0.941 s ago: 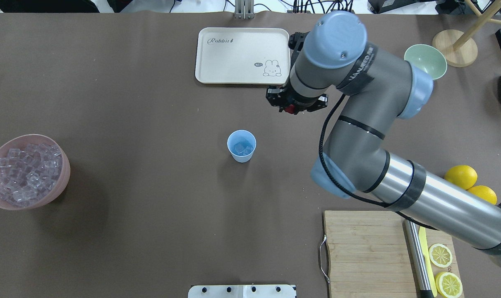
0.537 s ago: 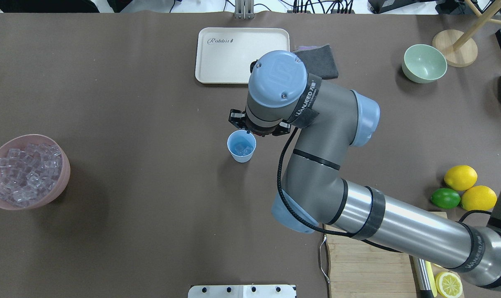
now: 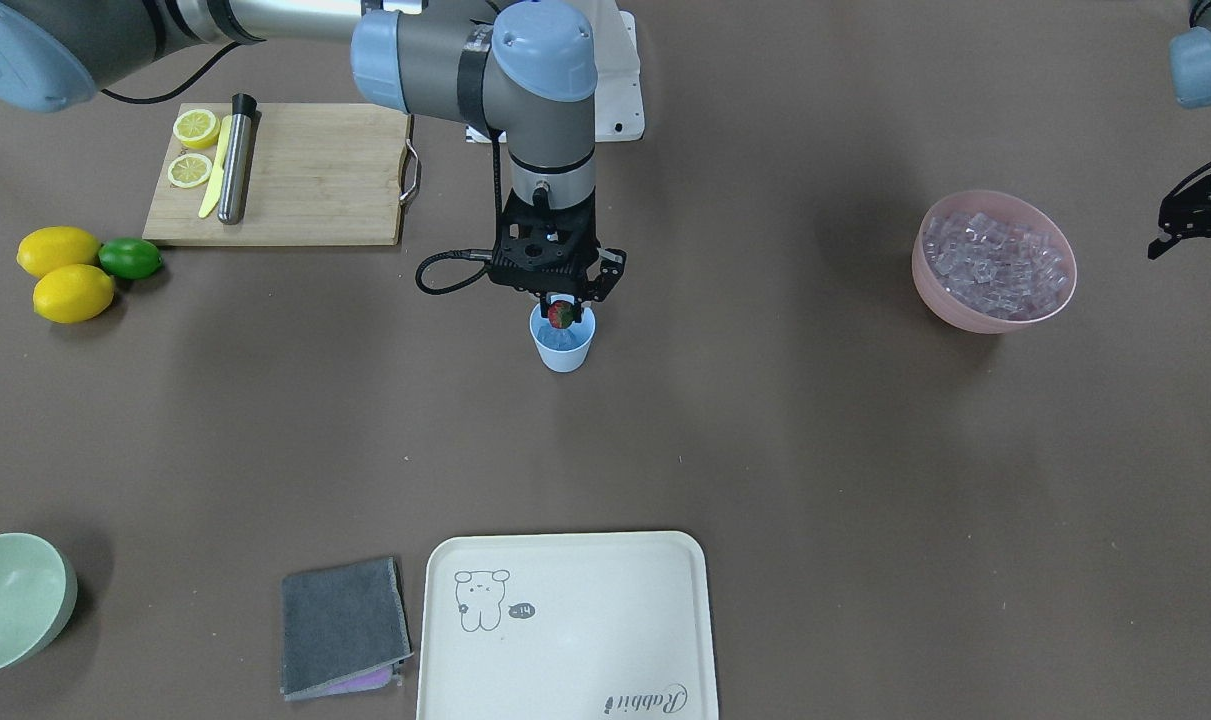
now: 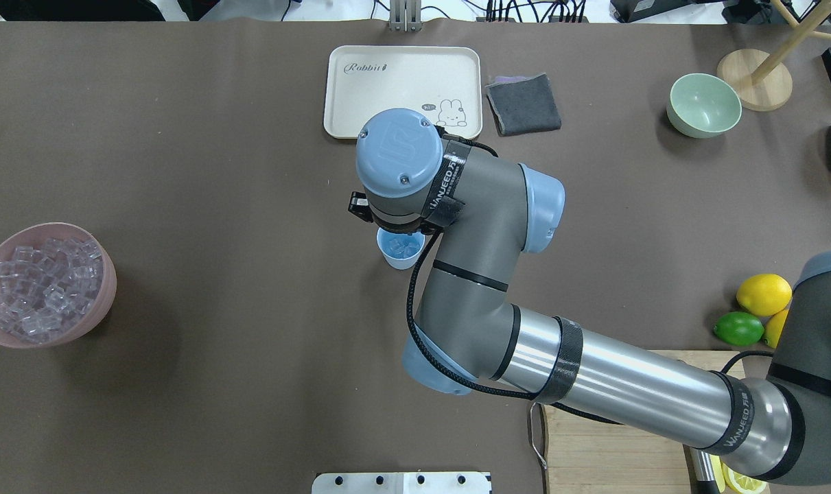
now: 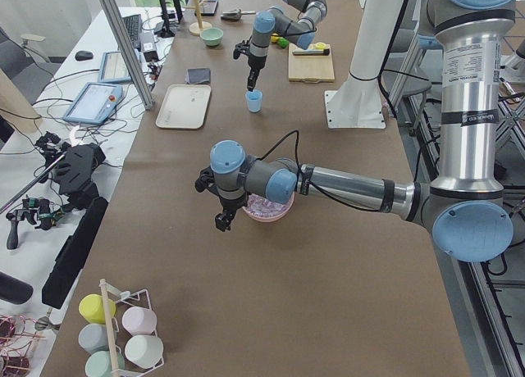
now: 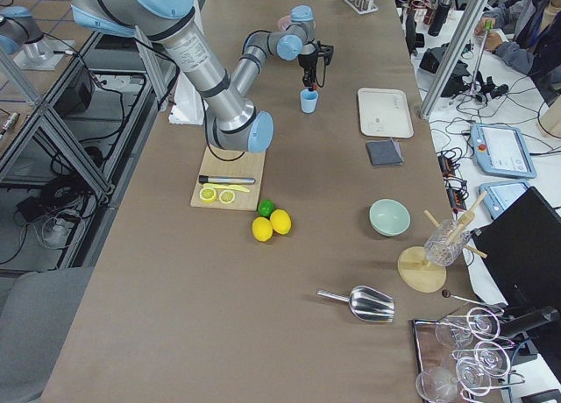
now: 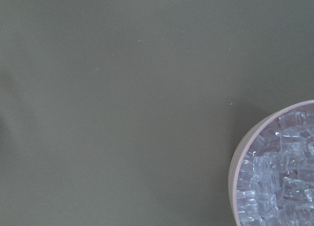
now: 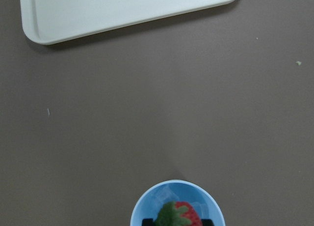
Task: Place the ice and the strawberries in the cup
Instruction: 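Open the right gripper to drop the strawberry into the cup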
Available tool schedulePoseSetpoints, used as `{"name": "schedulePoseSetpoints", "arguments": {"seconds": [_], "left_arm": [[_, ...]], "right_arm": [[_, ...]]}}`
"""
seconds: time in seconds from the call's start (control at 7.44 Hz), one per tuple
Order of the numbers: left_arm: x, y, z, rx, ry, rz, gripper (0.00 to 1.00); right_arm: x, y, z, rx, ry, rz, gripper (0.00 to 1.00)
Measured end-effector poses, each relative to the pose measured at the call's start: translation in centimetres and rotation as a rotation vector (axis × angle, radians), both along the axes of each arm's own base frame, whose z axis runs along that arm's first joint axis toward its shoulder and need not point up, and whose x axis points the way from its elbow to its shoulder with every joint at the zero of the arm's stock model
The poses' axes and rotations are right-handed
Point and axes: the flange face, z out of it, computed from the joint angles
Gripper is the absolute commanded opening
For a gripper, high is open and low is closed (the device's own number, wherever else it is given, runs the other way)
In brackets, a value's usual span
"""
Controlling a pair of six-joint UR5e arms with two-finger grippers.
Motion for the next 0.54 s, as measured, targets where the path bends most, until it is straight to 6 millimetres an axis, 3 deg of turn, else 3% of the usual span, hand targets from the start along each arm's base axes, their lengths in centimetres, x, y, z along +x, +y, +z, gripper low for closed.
{"name": "schedulePoseSetpoints", "arguments": {"seconds": [0.13, 0.54], "left_arm": [[0.0, 0.0, 0.0, 0.0, 0.0, 0.0, 0.99], [0.0, 0.0, 0.2, -0.004, 0.001, 0.001, 0.99]], "right_arm": [[-0.3, 0.3, -0.1, 0.002, -0.005, -0.004, 0.99], [0.7, -0.9, -0.1, 0.026, -0.068, 0.01, 0.93]]}}
